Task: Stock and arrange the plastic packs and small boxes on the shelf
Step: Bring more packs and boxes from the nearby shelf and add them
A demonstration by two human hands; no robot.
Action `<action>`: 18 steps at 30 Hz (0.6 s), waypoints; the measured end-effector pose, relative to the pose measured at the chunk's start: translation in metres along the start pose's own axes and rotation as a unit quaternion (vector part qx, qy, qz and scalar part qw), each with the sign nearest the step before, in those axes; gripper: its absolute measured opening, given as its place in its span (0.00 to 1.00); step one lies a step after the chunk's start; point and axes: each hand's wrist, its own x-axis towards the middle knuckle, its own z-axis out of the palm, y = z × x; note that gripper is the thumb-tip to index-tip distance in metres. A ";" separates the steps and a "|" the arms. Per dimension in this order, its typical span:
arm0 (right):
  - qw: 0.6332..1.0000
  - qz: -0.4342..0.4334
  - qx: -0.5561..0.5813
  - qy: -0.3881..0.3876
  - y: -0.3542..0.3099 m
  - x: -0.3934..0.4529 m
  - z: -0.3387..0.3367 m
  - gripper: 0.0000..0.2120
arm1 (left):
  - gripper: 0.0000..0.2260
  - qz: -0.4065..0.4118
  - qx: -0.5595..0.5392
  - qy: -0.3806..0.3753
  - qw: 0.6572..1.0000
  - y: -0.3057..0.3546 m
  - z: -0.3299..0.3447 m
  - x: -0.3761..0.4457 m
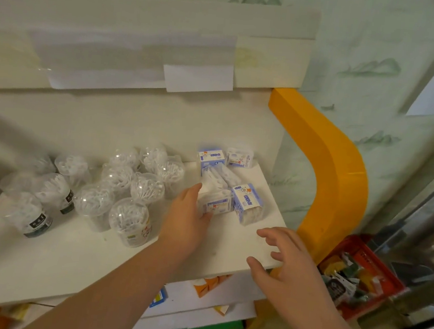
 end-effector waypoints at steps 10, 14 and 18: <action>0.998 -0.063 0.028 0.007 -0.042 0.042 0.019 0.22 | 0.28 0.027 -0.028 0.106 0.994 0.003 -0.086 -0.072; 0.990 -0.117 0.070 -0.017 -0.086 0.071 0.051 0.21 | 0.26 0.005 -0.004 0.178 0.984 -0.007 -0.147 -0.097; 0.976 -0.183 0.100 -0.064 -0.148 0.083 0.100 0.20 | 0.27 -0.035 0.107 0.258 0.960 -0.037 -0.231 -0.123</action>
